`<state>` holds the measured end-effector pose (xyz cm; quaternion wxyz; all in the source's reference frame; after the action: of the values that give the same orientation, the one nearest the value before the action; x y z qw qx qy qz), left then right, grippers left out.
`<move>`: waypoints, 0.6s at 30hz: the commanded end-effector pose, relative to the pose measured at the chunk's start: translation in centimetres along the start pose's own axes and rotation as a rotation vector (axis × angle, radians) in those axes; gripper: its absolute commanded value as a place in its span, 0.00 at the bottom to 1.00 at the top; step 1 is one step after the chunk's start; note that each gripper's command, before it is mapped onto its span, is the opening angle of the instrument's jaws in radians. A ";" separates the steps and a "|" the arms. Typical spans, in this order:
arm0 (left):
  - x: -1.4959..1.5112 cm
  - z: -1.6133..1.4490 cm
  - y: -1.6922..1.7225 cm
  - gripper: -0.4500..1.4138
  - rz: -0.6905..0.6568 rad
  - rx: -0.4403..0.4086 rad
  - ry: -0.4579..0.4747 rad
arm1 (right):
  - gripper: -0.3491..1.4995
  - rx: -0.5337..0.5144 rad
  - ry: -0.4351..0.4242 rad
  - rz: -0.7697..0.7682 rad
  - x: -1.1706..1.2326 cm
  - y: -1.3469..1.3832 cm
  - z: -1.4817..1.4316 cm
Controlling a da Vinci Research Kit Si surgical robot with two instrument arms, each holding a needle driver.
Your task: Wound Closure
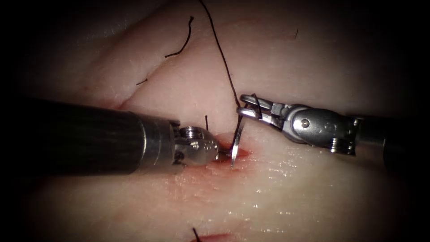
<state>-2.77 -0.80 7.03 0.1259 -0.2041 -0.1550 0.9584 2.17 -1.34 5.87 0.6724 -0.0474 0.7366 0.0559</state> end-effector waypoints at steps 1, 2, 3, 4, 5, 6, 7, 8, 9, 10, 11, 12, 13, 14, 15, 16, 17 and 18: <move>0.03 0.06 -0.01 0.34 0.001 -0.003 0.003 | 0.00 0.005 -0.008 -0.021 -0.04 0.05 0.07; 0.04 0.06 0.00 0.36 0.001 -0.006 0.004 | 0.00 0.002 -0.011 -0.027 -0.05 0.06 0.07; 0.04 0.05 0.01 0.39 0.001 -0.010 0.005 | 0.00 -0.001 -0.018 -0.046 -0.06 0.07 0.07; 0.04 0.05 0.02 0.40 0.001 -0.010 0.005 | 0.00 -0.001 -0.023 -0.052 -0.07 0.08 0.06; 0.04 0.05 0.02 0.41 0.001 -0.010 0.005 | 0.00 0.000 -0.026 -0.058 -0.08 0.09 0.06; 0.05 0.04 0.02 0.41 0.001 -0.010 0.005 | 0.00 -0.003 -0.030 -0.058 -0.08 0.10 0.06; 0.05 0.04 0.03 0.42 0.001 -0.010 0.005 | 0.00 0.001 -0.034 -0.065 -0.09 0.10 0.05; 0.05 0.04 0.03 0.42 0.001 -0.013 0.006 | 0.00 0.003 -0.037 -0.072 -0.10 0.10 0.05; 0.05 0.04 0.03 0.42 0.001 -0.016 0.007 | 0.00 0.004 -0.045 -0.079 -0.11 0.10 0.05; 0.05 0.03 0.03 0.43 0.001 -0.017 0.007 | 0.00 0.006 -0.047 -0.081 -0.12 0.09 0.05; 0.05 0.03 0.03 0.44 0.000 -0.020 0.008 | 0.00 0.007 -0.047 -0.089 -0.13 0.07 0.05; 0.06 0.01 0.03 0.44 0.000 -0.022 0.008 | 0.00 0.011 -0.054 -0.102 -0.16 0.01 0.06; 0.07 0.00 0.03 0.44 0.000 -0.025 0.006 | 0.00 0.013 -0.063 -0.108 -0.18 -0.03 0.06; 0.07 -0.01 0.03 0.44 -0.001 -0.026 0.006 | 0.00 0.017 -0.070 -0.118 -0.20 -0.07 0.06; 0.08 -0.02 0.03 0.44 -0.001 -0.026 0.009 | 0.00 0.020 -0.076 -0.128 -0.21 -0.10 0.06; 0.09 -0.04 0.02 0.44 -0.002 -0.027 0.012 | 0.00 0.020 -0.083 -0.139 -0.23 -0.14 0.06; 0.09 -0.05 0.02 0.44 -0.003 -0.027 0.014 | 0.00 0.022 -0.092 -0.154 -0.24 -0.17 0.05; 0.10 -0.07 0.02 0.44 -0.004 -0.029 0.017 | 0.00 0.027 -0.111 -0.172 -0.26 -0.21 0.05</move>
<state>-2.78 -0.77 6.86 0.1270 -0.2144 -0.1688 0.9536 2.19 -1.57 6.09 0.7163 -0.0990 0.6907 -0.0082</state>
